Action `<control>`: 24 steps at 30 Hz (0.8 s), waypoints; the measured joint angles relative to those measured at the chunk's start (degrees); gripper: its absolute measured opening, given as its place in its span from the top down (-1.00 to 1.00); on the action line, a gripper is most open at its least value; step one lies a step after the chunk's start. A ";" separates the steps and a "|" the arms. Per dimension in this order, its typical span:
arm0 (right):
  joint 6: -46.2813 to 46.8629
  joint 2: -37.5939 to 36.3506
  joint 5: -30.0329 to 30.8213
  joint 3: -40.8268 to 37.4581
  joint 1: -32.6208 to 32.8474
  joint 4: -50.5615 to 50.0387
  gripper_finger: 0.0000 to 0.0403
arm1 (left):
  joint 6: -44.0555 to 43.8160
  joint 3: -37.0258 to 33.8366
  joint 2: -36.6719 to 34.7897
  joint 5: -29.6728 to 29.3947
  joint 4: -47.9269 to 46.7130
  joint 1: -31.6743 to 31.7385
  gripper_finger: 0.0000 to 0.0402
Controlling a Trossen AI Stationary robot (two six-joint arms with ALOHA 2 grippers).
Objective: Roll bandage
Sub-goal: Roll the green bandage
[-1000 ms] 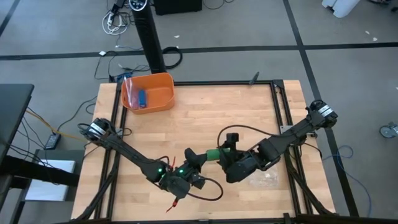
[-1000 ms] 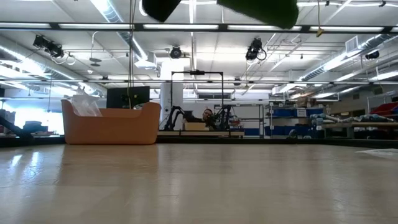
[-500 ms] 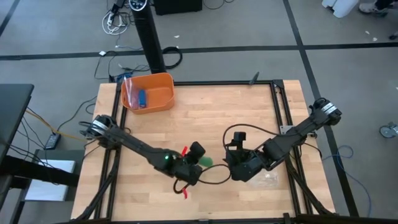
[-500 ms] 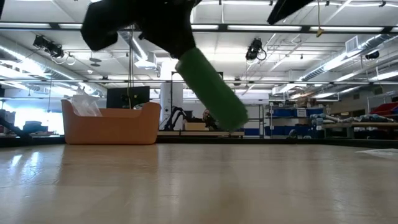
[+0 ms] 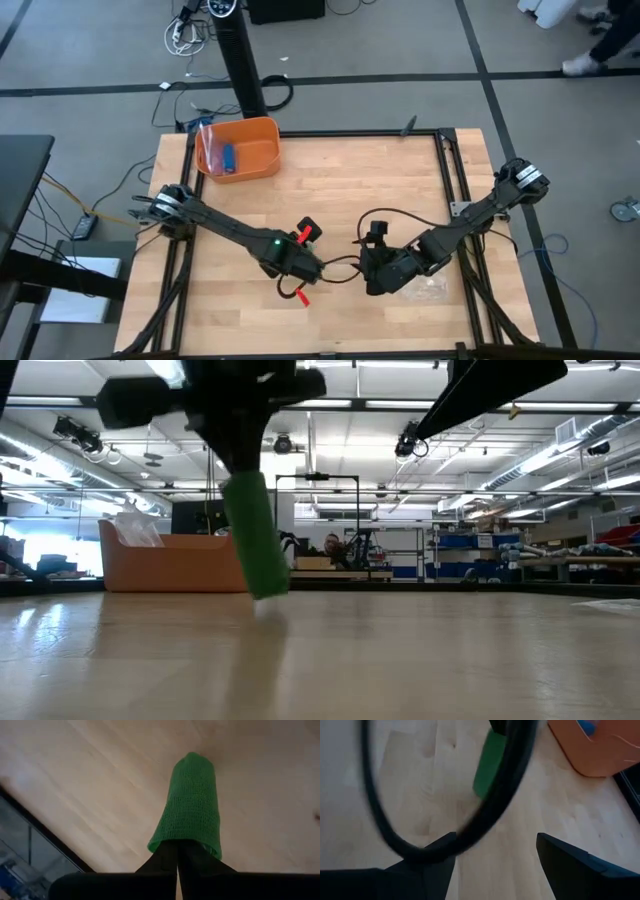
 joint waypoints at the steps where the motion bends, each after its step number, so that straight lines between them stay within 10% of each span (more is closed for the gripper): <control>1: -0.49 0.00 -0.02 -0.60 0.00 1.13 -0.36 | -0.56 0.13 0.99 0.00 -0.82 0.18 1.00; 24: -1.23 0.02 -1.89 -1.72 0.07 3.52 -0.34 | -8.00 6.33 4.17 1.88 -3.89 0.78 0.55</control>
